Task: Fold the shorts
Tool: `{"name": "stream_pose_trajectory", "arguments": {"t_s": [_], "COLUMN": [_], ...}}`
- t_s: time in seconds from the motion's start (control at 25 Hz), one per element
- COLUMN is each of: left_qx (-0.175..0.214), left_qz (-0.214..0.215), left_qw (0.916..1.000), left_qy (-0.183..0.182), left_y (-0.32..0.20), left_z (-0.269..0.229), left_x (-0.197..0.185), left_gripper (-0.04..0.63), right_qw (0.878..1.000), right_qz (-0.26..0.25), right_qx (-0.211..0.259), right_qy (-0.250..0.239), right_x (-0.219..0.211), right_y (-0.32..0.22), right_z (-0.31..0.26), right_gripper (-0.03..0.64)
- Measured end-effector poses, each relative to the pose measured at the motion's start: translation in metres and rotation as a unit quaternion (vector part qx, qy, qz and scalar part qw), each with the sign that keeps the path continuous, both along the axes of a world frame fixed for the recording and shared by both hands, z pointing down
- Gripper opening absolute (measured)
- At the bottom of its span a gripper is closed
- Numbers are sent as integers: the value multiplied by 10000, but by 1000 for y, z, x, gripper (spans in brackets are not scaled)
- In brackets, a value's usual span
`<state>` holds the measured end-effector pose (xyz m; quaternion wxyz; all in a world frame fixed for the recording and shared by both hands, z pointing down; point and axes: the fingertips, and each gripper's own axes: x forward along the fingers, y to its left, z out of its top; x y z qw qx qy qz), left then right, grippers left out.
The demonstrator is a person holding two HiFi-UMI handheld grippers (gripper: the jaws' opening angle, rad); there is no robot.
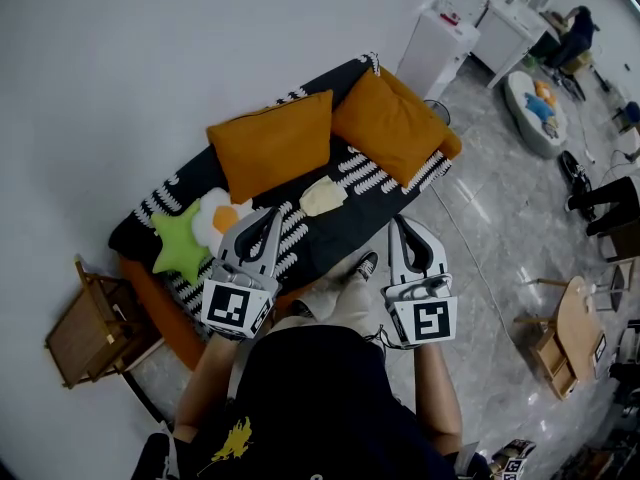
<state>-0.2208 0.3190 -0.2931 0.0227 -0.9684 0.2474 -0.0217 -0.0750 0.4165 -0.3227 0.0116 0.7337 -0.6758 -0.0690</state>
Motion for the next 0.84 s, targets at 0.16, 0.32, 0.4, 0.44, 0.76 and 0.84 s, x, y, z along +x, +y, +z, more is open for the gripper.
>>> {"name": "stream_pose_trajectory", "arguments": {"t_s": [0.16, 0.32, 0.4, 0.44, 0.76, 0.84], "left_qx": [0, -5, -27, -42, -61, -67], "left_qz": [-27, -66, -85, -97, -80, -75], "left_qw": [10000, 10000, 9999, 9999, 9999, 9999], "left_qy": [23, 40, 45, 45, 52, 55], "left_y": [-1, -2, -4, -6, -5, -4], "left_z": [-2, 0, 3, 4, 5, 6], "left_x": [-3, -6, -8, -9, -6, -5], "left_gripper": [12, 12, 12, 12, 12, 12], "right_qw": [10000, 9999, 9999, 9997, 9995, 9995], "right_qz": [-8, -105, -153, -185, -160, -131], "right_qx": [-1, 23, -54, -129, -250, -259], "right_qy": [26, -67, -5, 52, 131, 123], "right_x": [-1, -2, -3, -4, -1, 1], "right_y": [-1, -1, -3, -4, -1, 1], "right_z": [-2, 0, 4, 6, 9, 9], "right_gripper": [13, 14, 14, 14, 14, 14]}}
